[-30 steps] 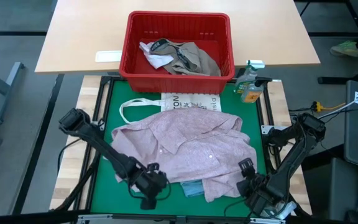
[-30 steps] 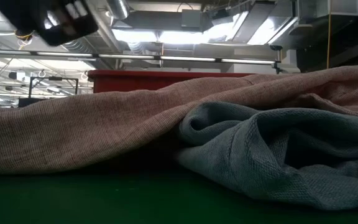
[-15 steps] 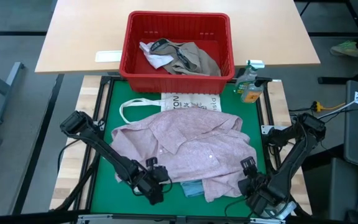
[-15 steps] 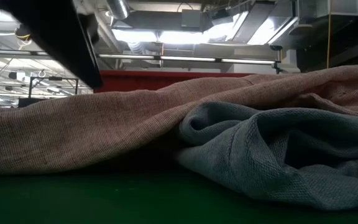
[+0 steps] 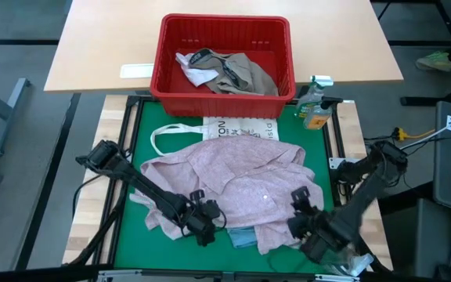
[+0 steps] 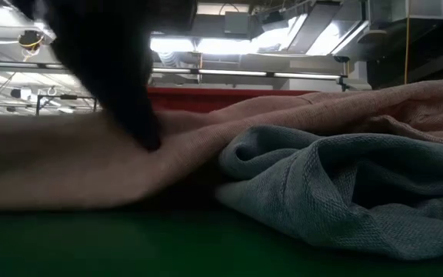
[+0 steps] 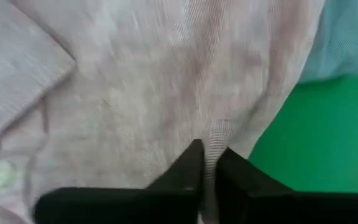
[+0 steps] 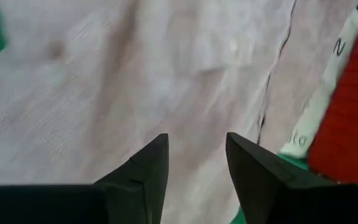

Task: Fold Laundry from Bin
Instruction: Fold the pink shirt from the red laundry basket

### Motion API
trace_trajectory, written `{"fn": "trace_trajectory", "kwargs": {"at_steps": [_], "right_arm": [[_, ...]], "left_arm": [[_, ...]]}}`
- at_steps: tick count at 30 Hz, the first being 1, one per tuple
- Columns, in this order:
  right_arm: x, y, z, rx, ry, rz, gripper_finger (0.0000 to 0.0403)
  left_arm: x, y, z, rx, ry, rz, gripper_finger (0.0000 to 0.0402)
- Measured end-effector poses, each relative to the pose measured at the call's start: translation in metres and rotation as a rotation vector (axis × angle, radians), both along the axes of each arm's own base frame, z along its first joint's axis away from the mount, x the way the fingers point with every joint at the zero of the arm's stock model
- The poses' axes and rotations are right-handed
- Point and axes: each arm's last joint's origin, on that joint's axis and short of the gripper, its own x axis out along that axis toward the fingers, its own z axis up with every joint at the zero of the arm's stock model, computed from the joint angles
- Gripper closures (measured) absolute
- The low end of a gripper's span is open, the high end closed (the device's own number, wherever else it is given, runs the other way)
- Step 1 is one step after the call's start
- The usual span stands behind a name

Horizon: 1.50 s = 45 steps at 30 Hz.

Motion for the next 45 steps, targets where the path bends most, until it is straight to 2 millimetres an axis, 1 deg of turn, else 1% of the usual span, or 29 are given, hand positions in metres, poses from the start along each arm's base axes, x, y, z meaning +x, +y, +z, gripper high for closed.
{"fn": "trace_trajectory", "kwargs": {"at_steps": [1, 3, 6, 9, 11, 13, 16, 21, 24, 26, 30, 37, 41, 43, 45], "right_arm": [[0.008, -0.004, 0.000, 0.007, -0.004, 0.004, 0.0243], [0.025, -0.012, 0.000, 0.032, -0.024, 0.029, 0.0243], [0.050, -0.023, 0.001, 0.111, -0.035, 0.132, 0.0243], [0.070, -0.033, 0.000, 0.162, -0.031, 0.258, 0.0243], [0.079, -0.040, 0.000, 0.161, -0.028, 0.310, 0.0243], [0.089, -0.051, 0.001, 0.172, -0.062, 0.292, 0.0243], [0.109, -0.068, 0.005, 0.220, -0.181, 0.199, 0.0243], [0.139, -0.099, 0.015, 0.319, -0.403, 0.025, 0.0243], [0.148, -0.115, 0.019, 0.399, -0.463, -0.053, 0.0243], [0.151, -0.123, 0.019, 0.458, -0.460, -0.079, 0.0243], [0.157, -0.129, 0.015, 0.569, -0.432, -0.074, 0.0243], [0.173, -0.123, -0.008, 0.575, -0.410, -0.067, 0.0243], [0.180, -0.123, -0.017, 0.530, -0.422, -0.091, 0.0246], [0.181, -0.124, -0.017, 0.489, -0.439, -0.098, 0.0260], [0.181, -0.125, -0.017, 0.460, -0.444, -0.082, 0.0290]], "left_arm": [[0.002, 0.004, 0.004, -0.015, -0.004, 0.005, 0.0391], [0.004, 0.010, 0.010, -0.035, -0.011, 0.016, 0.0391], [0.006, 0.020, 0.023, -0.044, -0.039, 0.031, 0.0396], [0.005, 0.030, 0.039, -0.034, -0.079, 0.016, 0.0398], [0.004, 0.037, 0.050, -0.013, -0.105, 0.006, 0.0397], [0.005, 0.046, 0.059, 0.017, -0.134, 0.004, 0.0398], [0.005, 0.060, 0.070, 0.060, -0.158, -0.014, 0.0399], [0.007, 0.076, 0.074, 0.089, -0.148, -0.011, 0.0398], [0.008, 0.082, 0.074, 0.094, -0.144, 0.007, 0.0399], [0.009, 0.083, 0.075, 0.095, -0.144, 0.010, 0.0399], [0.009, 0.085, 0.075, 0.106, -0.143, -0.006, 0.0399], [0.011, 0.084, 0.076, 0.103, -0.168, -0.002, 0.0399], [0.009, 0.082, 0.075, 0.100, -0.152, -0.016, 0.0399], [0.007, 0.081, 0.076, 0.088, -0.150, -0.026, 0.0399], [0.006, 0.081, 0.079, 0.068, -0.154, -0.036, 0.0398]]}}
